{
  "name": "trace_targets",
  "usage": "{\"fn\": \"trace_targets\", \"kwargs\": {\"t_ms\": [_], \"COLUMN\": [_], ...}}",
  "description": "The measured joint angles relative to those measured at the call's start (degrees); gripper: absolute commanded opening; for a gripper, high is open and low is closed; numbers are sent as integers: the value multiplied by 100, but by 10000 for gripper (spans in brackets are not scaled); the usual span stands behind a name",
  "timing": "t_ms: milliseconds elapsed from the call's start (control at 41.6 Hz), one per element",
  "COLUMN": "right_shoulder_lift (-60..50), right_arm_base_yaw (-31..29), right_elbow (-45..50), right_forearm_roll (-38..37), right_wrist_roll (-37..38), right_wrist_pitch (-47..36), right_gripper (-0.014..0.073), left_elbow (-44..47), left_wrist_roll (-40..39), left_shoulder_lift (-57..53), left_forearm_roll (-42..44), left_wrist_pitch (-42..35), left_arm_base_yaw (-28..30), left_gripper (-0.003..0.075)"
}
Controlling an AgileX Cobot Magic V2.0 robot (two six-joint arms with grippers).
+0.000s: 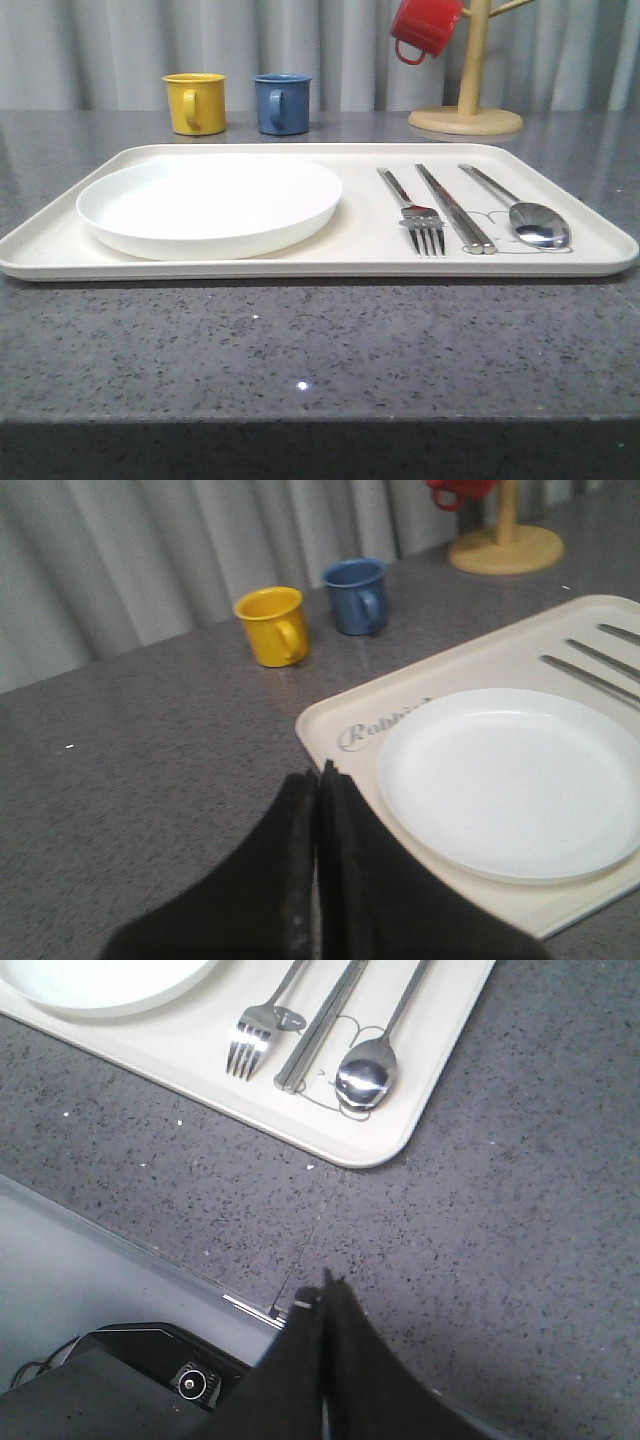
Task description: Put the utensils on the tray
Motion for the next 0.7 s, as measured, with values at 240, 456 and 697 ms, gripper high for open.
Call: {"fn": "trace_targets", "kwargs": {"t_ms": [240, 456, 697], "right_shoulder_lift": [0, 0, 0], "right_arm_base_yaw": [0, 0, 0], "right_elbow": [0, 0, 10], "right_forearm_roll": [0, 0, 0], "right_wrist_roll": [0, 0, 0], "right_wrist_pitch": [0, 0, 0], "right_gripper": [-69, -69, -69], "left_elbow": [1845, 2914, 3297], "left_wrist_roll": [0, 0, 0], "left_shoulder_lift": [-1524, -2390, -2592], "left_forearm_roll": [-441, -733, -793], "left_wrist_pitch": [-957, -1642, -2367], "left_arm_base_yaw": [788, 1004, 1016], "left_gripper": [-18, -18, -18]}}
